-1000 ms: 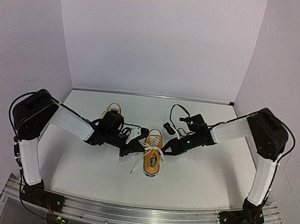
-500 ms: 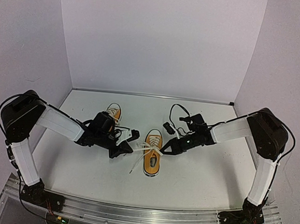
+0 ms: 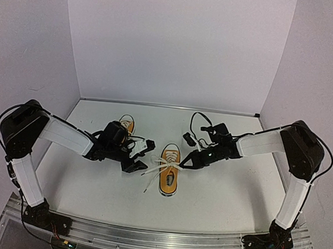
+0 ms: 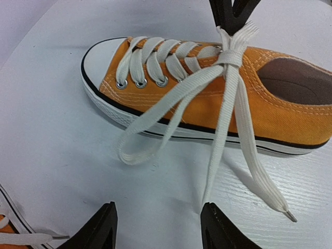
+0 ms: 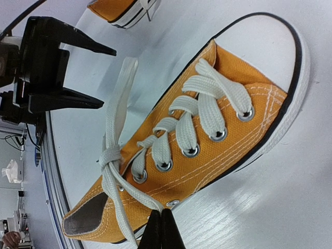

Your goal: Tie the shoes

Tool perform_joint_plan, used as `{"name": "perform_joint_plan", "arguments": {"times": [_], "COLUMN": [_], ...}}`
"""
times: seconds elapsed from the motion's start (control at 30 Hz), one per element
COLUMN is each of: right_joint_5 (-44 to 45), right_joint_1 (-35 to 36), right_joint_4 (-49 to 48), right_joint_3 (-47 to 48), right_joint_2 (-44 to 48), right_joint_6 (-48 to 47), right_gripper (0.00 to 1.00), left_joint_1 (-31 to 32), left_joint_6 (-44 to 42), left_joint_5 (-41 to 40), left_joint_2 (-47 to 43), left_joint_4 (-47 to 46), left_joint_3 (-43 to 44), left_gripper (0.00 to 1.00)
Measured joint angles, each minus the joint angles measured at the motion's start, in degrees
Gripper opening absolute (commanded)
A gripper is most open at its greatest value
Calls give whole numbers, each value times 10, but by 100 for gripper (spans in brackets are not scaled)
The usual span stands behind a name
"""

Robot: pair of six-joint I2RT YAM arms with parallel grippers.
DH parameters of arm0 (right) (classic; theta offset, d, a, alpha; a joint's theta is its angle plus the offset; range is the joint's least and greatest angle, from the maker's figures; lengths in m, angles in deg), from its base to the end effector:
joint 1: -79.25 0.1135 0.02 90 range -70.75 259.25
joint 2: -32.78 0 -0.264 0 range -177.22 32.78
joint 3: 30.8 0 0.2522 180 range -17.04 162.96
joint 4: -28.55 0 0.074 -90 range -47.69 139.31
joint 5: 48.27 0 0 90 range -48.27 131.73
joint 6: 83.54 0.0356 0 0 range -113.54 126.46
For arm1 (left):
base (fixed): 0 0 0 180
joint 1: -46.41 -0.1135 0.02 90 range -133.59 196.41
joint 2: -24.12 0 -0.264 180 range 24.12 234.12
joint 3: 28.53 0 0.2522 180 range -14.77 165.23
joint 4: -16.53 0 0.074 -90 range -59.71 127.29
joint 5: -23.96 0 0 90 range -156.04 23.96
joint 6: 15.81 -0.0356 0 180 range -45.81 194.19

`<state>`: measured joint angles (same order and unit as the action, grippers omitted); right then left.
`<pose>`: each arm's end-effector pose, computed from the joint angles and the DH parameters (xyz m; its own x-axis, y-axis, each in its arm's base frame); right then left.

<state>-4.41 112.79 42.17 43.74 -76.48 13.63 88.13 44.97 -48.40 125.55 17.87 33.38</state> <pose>0.3025 0.2313 0.1454 -0.7155 -0.3705 -0.5923 -0.6985 0.3618 0.6174 0.2529 -0.2400 0.1412 -0.0331 0.6528 -0.7568 0.9412 0.2751 0.1962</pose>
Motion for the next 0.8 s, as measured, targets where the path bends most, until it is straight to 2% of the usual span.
{"name": "perform_joint_plan", "arguments": {"times": [0.23,0.4,0.53,0.6,0.7,0.8], "right_joint_5": [31,47,60,65,74,85], "right_joint_1": [0,0,0,0,1,1], "right_joint_4": [12,19,24,26,28,29], "right_joint_3": [11,19,30,37,44,46], "right_joint_2": [15,17,17,17,17,17], "right_joint_6": [7,9,10,11,11,12], "right_gripper": [0,0,0,0,0,0], "left_joint_1": [-9,-9,-7,-4,2,6], "left_joint_6": [-20,-40,-57,-63,-72,-80], "left_joint_5": [-7,22,48,54,60,61], "left_joint_2": [47,77,89,93,98,99], "left_joint_4": [-17,-20,-17,-15,-13,-7], "left_joint_3": [53,74,90,97,105,108], "left_gripper": [64,66,62,52,25,7]}}
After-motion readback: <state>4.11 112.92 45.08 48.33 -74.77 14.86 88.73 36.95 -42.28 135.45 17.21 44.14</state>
